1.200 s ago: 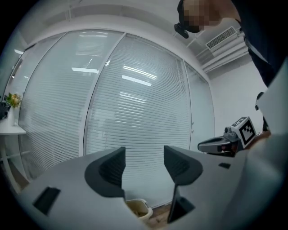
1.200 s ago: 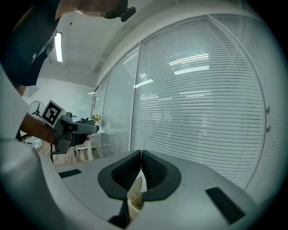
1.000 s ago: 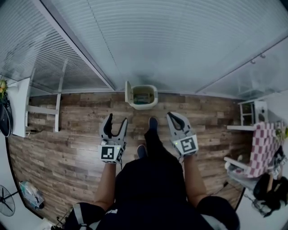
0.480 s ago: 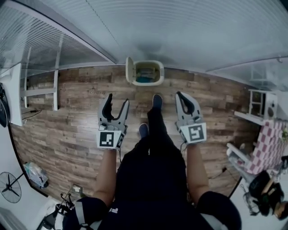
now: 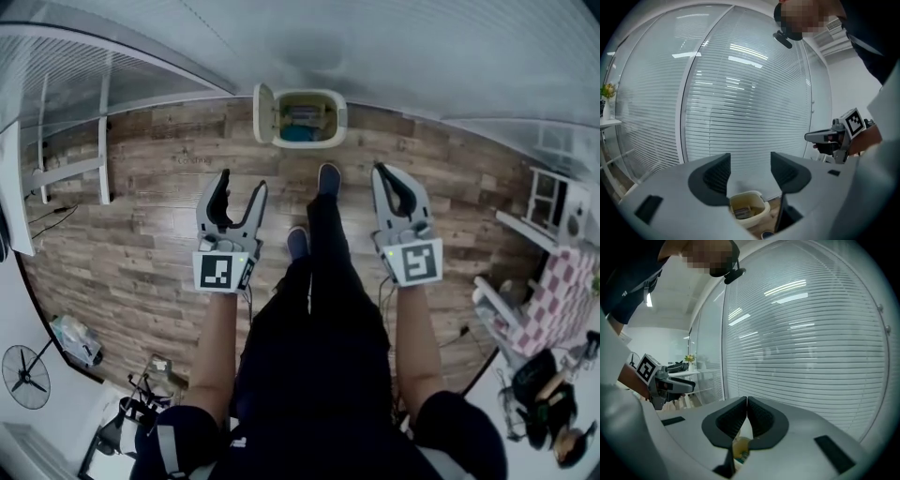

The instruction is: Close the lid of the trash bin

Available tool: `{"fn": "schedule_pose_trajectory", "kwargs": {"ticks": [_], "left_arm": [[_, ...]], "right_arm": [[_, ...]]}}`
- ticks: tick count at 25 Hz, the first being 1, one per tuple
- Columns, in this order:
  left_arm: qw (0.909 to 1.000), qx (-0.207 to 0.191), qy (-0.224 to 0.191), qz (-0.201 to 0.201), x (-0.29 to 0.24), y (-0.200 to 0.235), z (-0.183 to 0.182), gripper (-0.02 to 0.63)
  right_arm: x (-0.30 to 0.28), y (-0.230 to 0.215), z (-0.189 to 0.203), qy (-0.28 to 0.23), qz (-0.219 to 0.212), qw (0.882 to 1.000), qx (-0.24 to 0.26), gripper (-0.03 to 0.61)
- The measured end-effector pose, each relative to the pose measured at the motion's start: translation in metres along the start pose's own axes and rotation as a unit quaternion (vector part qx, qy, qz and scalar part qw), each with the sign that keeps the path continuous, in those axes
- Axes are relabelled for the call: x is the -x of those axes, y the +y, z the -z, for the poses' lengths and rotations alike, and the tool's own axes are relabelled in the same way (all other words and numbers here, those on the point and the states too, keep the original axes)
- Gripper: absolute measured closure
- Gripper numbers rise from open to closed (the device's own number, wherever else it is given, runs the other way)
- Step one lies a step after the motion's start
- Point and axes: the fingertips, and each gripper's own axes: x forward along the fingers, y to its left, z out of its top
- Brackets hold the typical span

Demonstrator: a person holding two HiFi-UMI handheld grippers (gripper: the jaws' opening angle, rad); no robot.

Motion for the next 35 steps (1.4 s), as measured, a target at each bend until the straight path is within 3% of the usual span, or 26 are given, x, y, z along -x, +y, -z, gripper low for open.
{"fn": "schedule_pose_trajectory", "kwargs": {"ticks": [12,21,35], "left_arm": [[0.9998,-0.005,0.013,-0.017,-0.044,0.039,0.055,0.350],[0.9989,0.012,0.041,-0.018,-0.071,0.064,0.114,0.350],[0.9972,0.030,0.068,-0.002,-0.119,0.086,0.176,0.351]], "right_arm": [[-0.041,-0.020,0.041,0.002,0.007,1.000,-0.027,0.574],[-0.060,-0.005,0.075,0.026,-0.020,0.999,-0.021,0.574],[-0.090,-0.010,0.094,0.032,-0.050,0.998,-0.015,0.574]]}}
